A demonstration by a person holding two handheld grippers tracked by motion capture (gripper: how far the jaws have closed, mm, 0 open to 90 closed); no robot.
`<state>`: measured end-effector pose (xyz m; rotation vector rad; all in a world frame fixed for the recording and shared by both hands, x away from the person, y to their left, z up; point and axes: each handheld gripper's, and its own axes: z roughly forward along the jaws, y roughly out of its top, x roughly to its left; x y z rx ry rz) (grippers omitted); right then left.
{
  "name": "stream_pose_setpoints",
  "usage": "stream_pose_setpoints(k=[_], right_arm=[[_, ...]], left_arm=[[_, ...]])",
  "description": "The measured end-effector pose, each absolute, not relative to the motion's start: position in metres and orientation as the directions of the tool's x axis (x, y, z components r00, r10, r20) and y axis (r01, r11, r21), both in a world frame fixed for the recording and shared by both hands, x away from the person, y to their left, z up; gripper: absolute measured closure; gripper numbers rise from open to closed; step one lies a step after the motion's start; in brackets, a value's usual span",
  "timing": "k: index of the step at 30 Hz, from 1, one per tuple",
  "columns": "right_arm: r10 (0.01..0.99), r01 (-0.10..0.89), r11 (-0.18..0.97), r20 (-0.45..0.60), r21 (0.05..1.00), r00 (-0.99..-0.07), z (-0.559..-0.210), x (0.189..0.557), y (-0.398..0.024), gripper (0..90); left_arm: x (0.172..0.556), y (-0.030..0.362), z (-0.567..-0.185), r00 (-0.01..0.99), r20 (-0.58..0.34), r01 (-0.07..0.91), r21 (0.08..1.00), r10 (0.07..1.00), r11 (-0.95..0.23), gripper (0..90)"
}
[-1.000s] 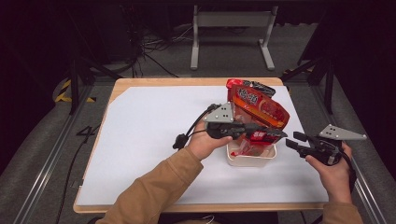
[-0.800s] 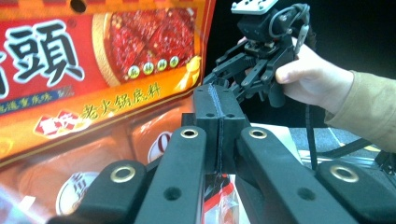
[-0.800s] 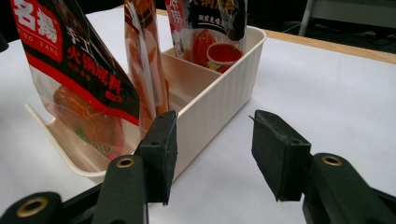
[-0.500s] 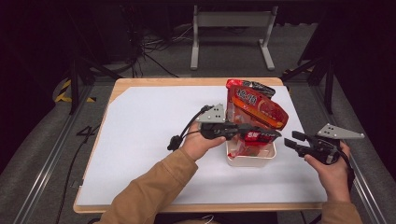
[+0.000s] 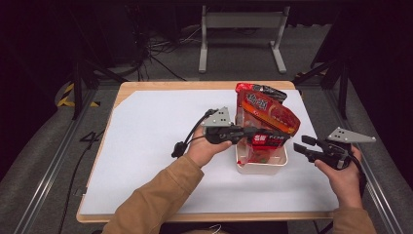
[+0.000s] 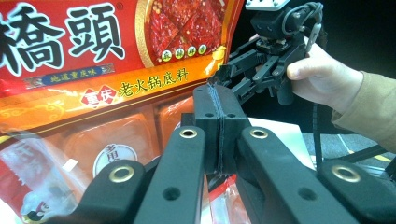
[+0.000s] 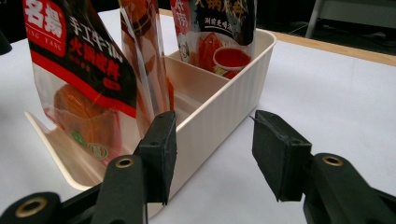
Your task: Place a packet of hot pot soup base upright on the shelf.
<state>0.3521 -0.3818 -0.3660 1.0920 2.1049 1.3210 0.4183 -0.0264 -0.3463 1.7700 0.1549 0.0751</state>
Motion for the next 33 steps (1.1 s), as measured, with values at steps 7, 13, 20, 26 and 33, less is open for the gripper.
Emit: stream_pose_setpoints(k=[7, 13, 20, 26, 33], right_arm=[[0.796, 0.388, 0.237, 0.051, 0.891, -0.603, -0.365, 0.353, -0.382, 50.4], [0.799, 0.381, 0.232, 0.048, 0.895, -0.599, -0.362, 0.351, -0.386, 50.4], [0.804, 0.381, 0.225, 0.05, 0.897, -0.592, -0.362, 0.349, -0.389, 50.4], [0.802, 0.383, 0.23, 0.049, 0.895, -0.595, -0.363, 0.35, -0.387, 50.3], [0.801, 0.384, 0.229, 0.051, 0.894, -0.597, -0.363, 0.352, -0.386, 50.2]], left_arm=[[0.415, -0.039, -0.346, 0.991, -0.031, 0.051, 0.987, 0.132, -0.152, 90.0], [0.411, -0.047, -0.346, 0.996, -0.036, 0.043, 0.995, 0.087, -0.086, 90.0], [0.414, -0.047, -0.361, 0.994, -0.046, 0.061, 0.988, 0.101, -0.143, 90.0], [0.417, -0.036, -0.362, 0.991, -0.067, 0.086, 0.981, 0.113, -0.172, 89.5], [0.416, -0.028, -0.36, 0.99, -0.089, 0.107, 0.979, 0.11, -0.174, 80.3]])
